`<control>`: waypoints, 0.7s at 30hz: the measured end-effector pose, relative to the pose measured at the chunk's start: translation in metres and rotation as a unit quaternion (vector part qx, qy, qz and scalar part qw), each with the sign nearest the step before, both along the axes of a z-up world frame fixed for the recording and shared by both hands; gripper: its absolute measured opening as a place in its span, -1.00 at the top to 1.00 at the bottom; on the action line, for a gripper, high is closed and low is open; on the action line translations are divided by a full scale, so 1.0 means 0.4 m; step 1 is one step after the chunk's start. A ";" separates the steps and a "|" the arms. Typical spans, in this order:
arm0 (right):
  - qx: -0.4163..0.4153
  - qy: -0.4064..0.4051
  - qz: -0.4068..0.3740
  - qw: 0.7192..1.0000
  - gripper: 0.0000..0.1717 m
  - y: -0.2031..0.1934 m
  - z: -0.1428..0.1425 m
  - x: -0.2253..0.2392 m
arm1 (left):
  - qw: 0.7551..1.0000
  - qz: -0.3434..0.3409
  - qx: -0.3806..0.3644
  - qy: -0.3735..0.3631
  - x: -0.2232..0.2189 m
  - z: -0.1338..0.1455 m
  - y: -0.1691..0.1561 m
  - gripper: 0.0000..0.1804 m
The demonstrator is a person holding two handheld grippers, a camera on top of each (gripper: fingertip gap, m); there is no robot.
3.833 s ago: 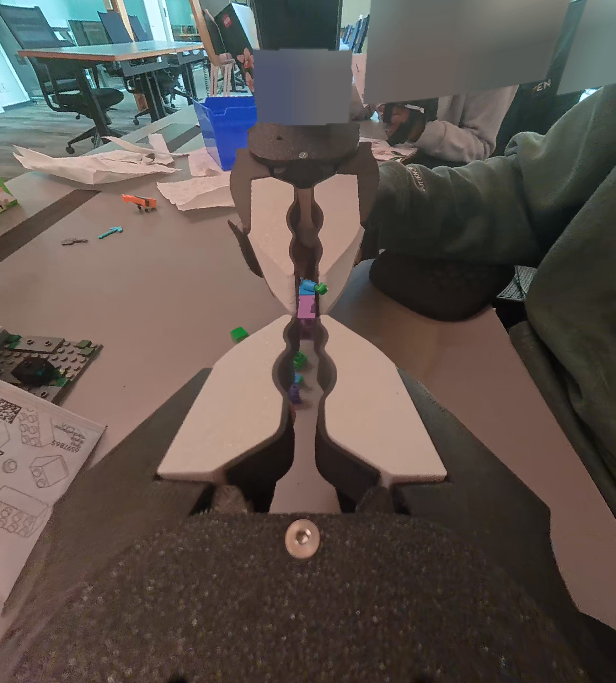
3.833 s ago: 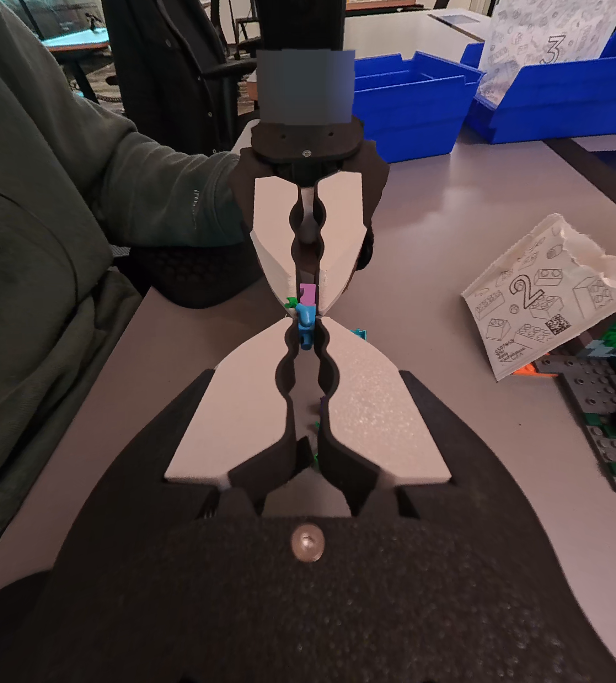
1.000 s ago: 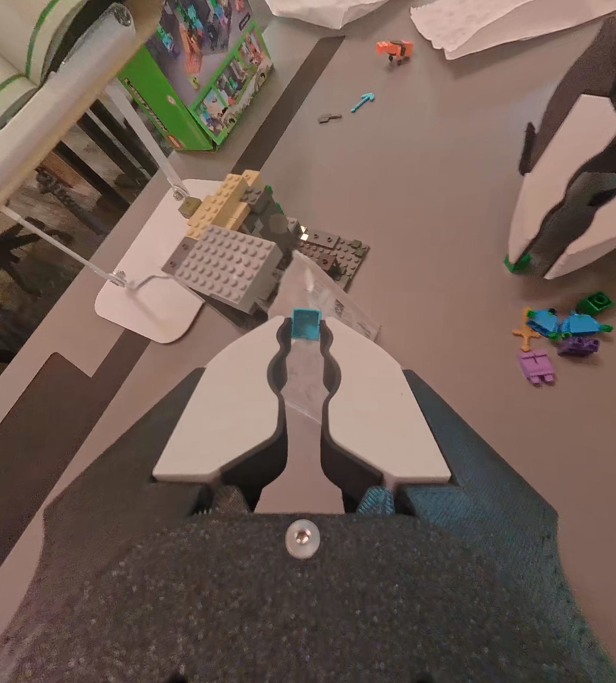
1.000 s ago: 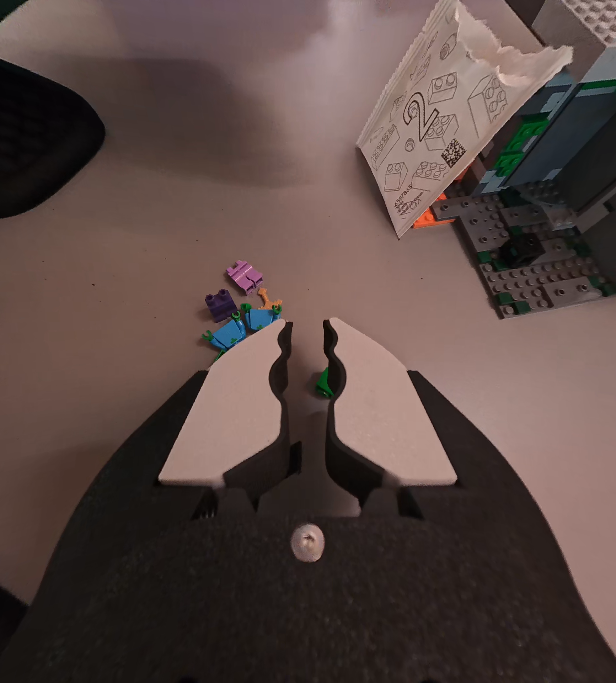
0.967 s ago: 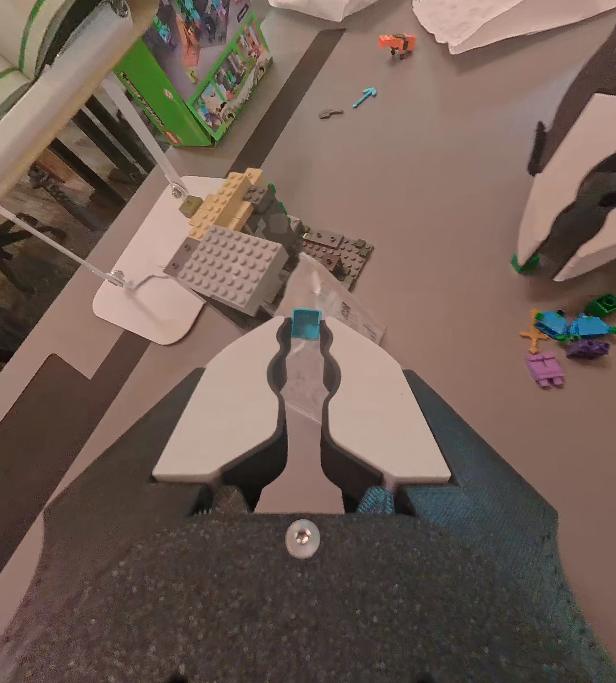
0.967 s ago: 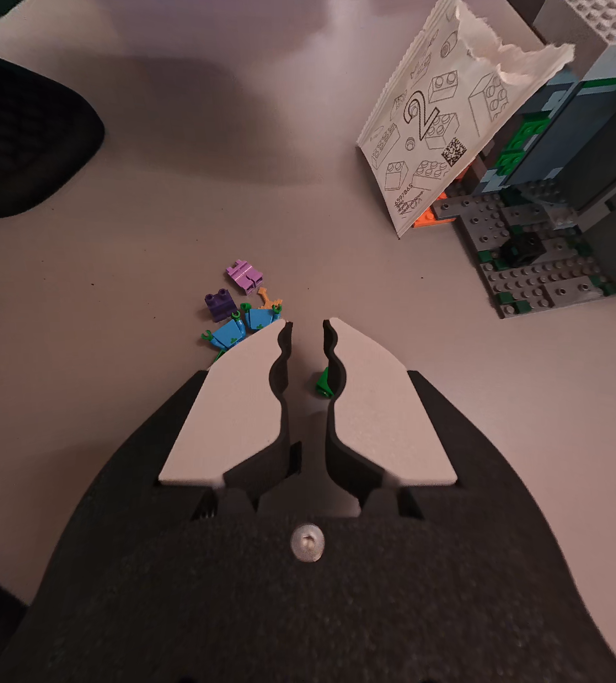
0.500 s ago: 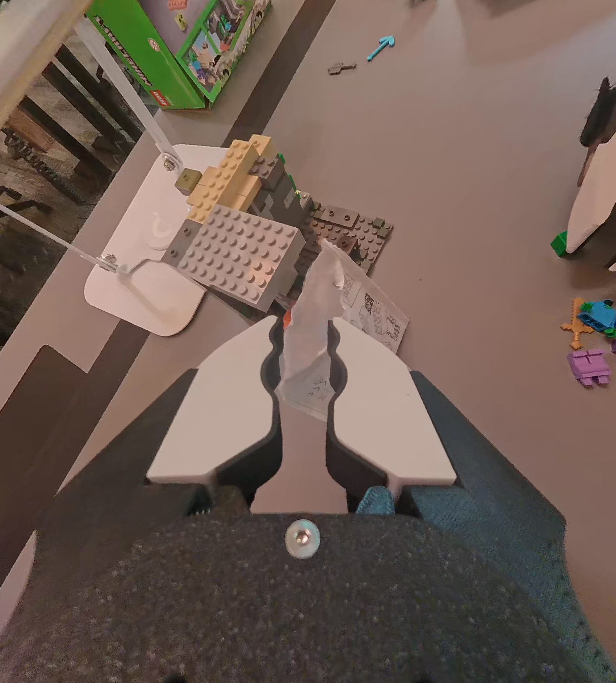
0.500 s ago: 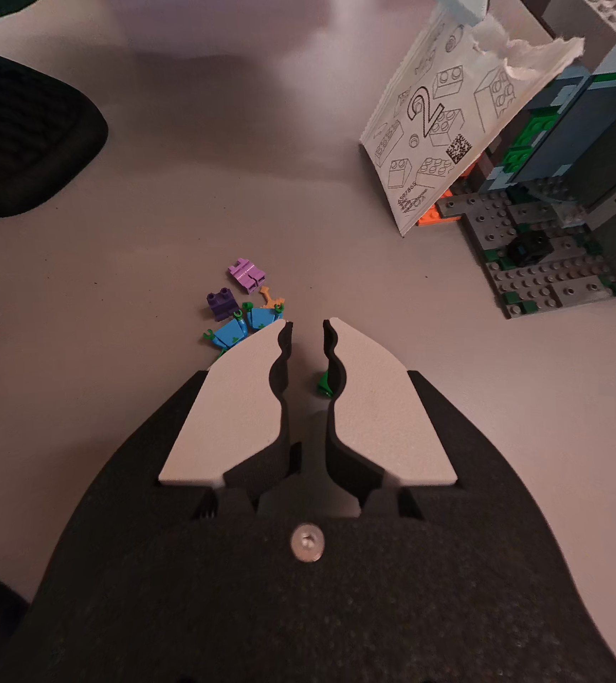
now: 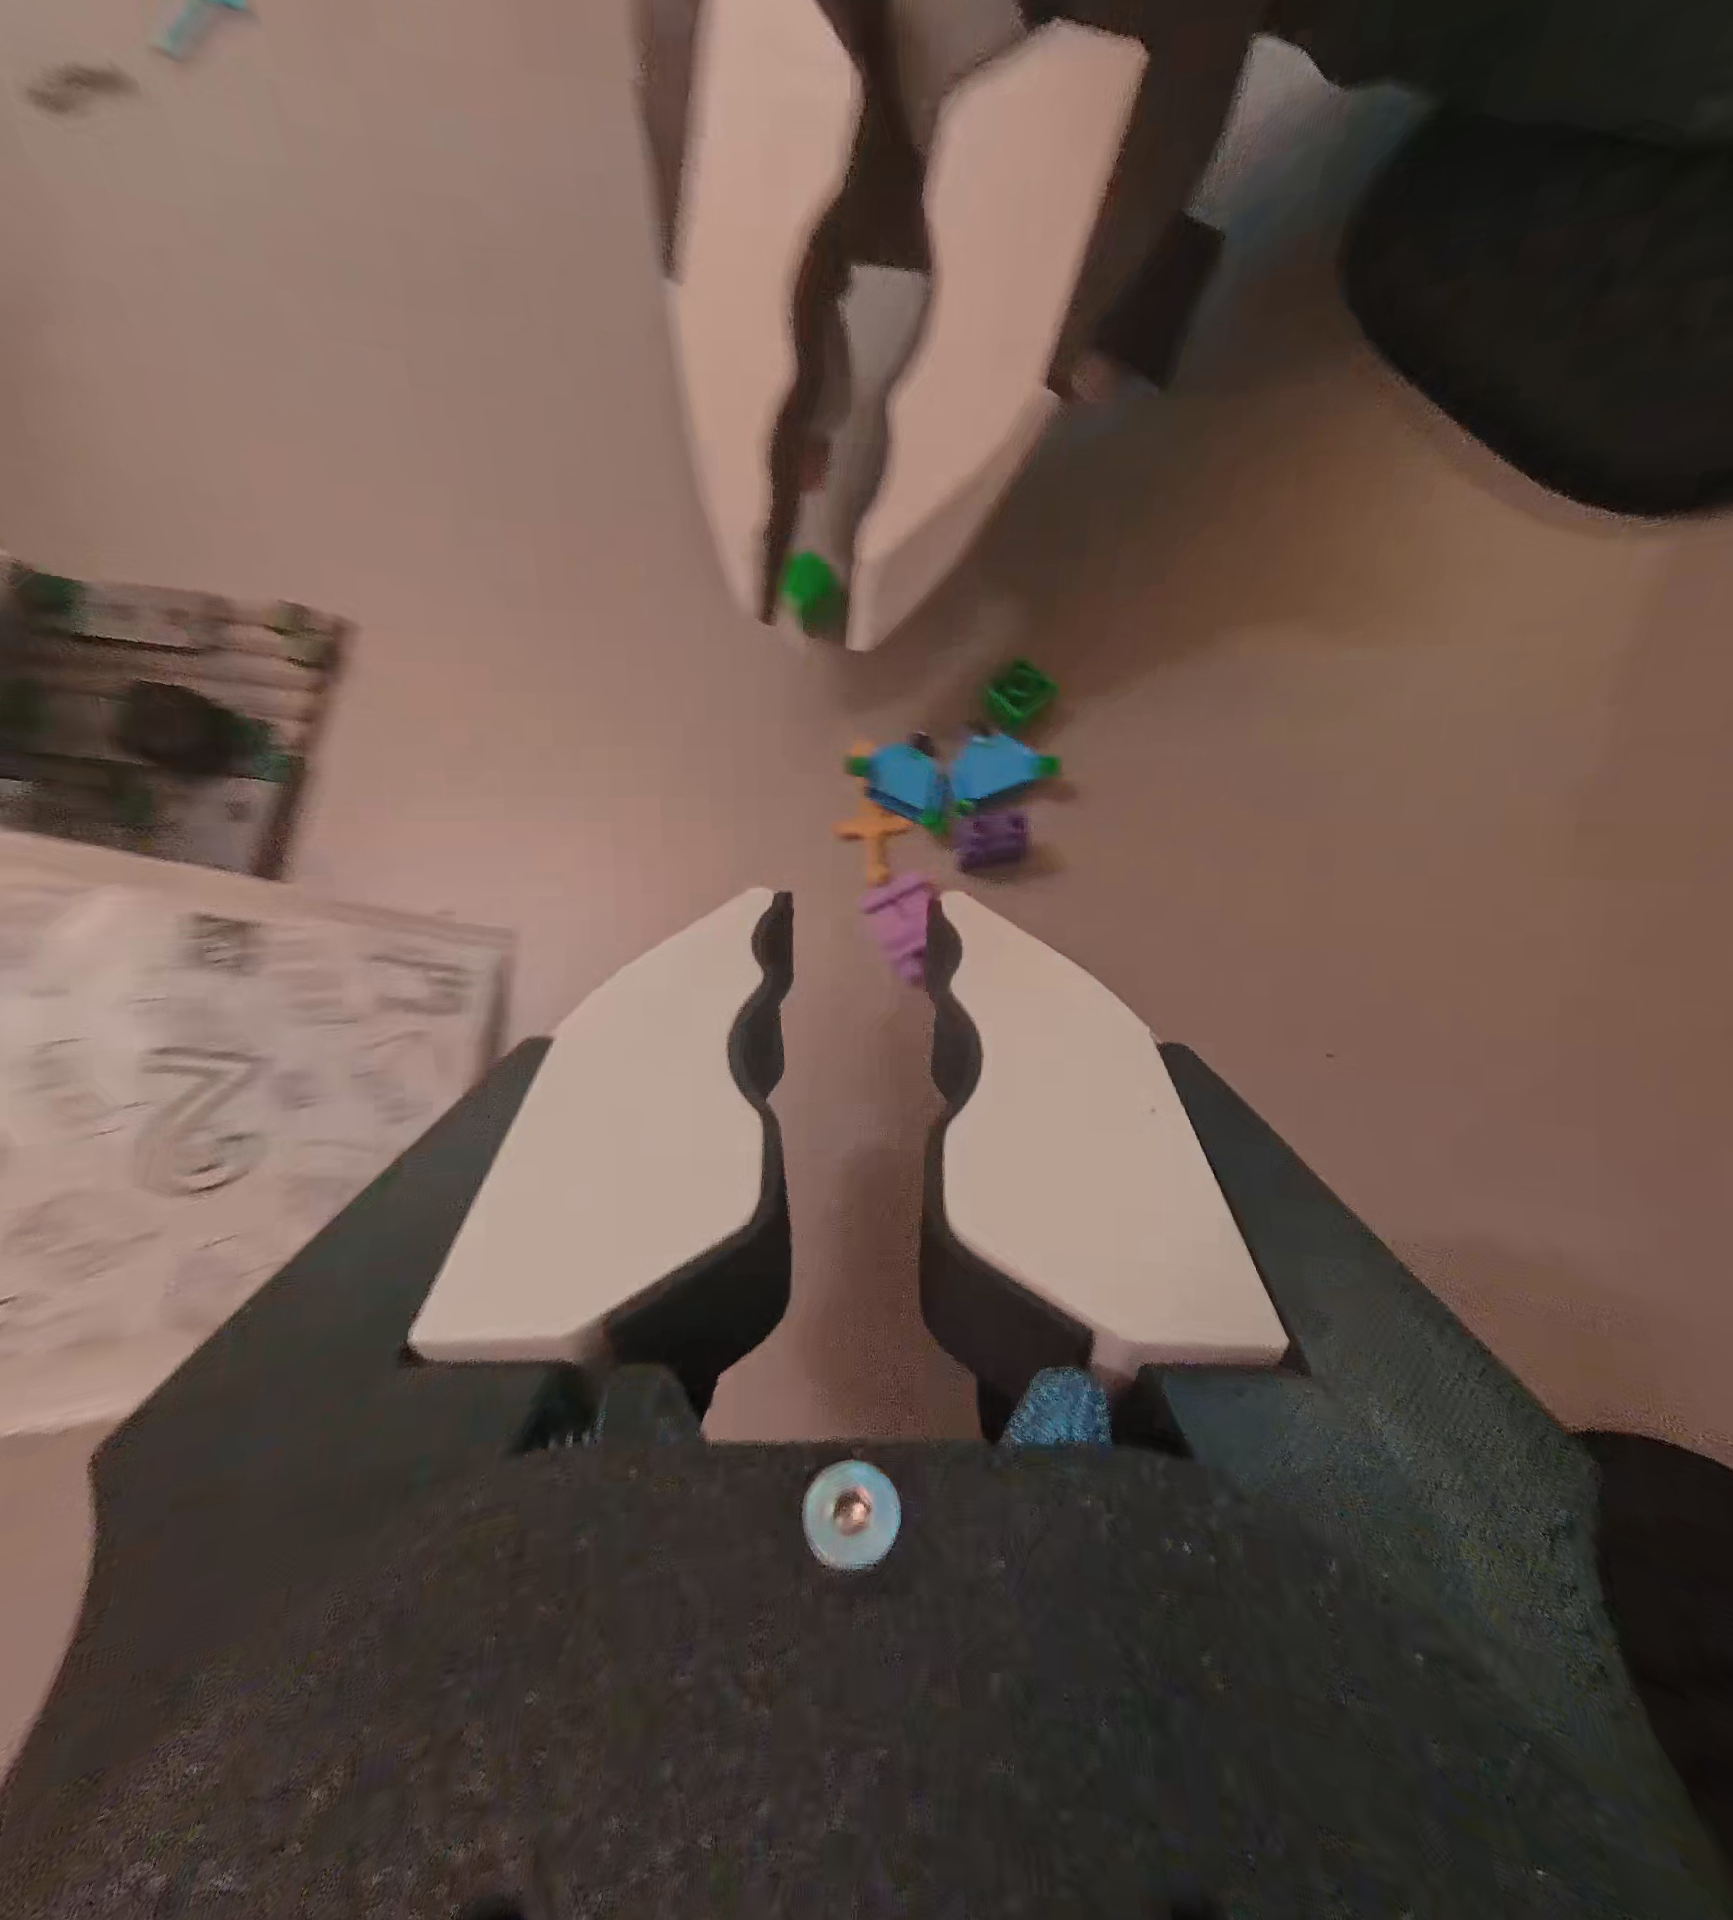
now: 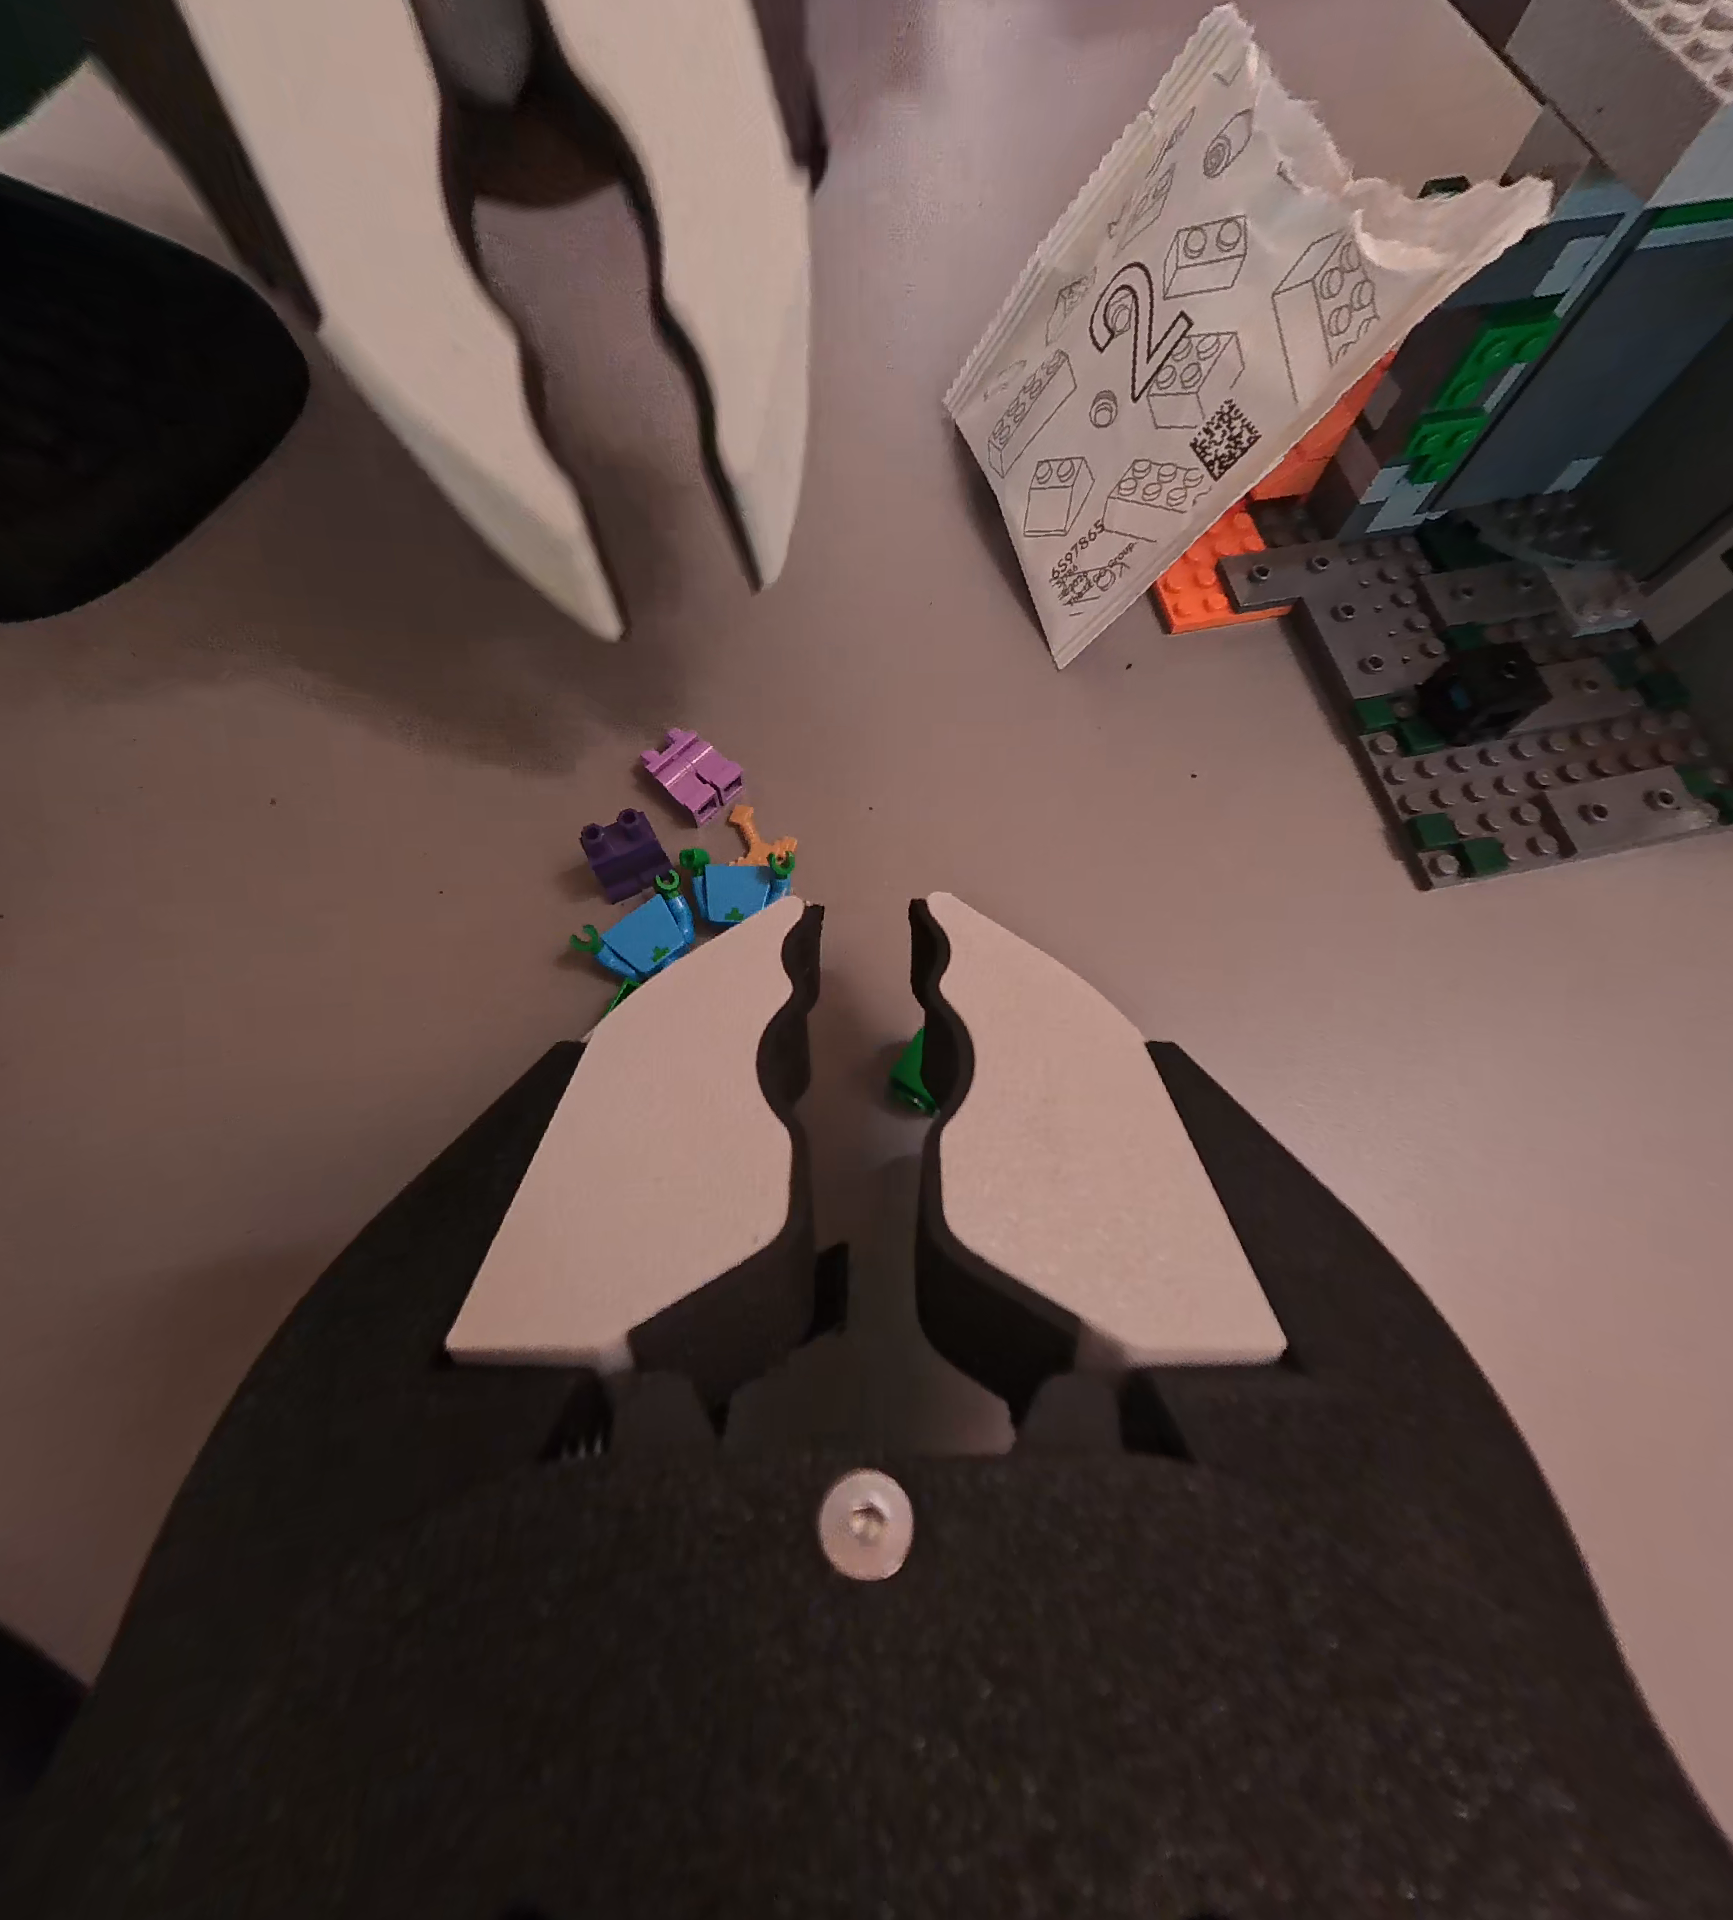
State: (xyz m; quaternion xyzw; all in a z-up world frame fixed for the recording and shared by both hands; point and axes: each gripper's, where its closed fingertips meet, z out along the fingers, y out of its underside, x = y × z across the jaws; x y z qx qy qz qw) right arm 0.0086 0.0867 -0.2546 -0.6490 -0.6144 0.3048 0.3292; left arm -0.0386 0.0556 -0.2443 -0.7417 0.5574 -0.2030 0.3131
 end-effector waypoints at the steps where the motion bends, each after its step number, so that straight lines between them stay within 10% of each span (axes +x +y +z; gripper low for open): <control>1: 0.000 -0.002 0.001 1.000 0.81 -0.001 -0.002 0.000 | 1.000 -0.005 -0.016 0.004 0.009 -0.019 -0.013 0.72; 11: 0.000 -0.002 0.001 1.000 0.81 -0.002 -0.002 0.000 | 0.998 0.032 -0.031 0.052 0.004 -0.096 0.008 0.83; 21: -0.001 -0.006 0.004 1.000 0.81 -0.004 -0.006 -0.003 | 0.983 0.167 0.075 0.005 -0.164 0.145 0.234 0.83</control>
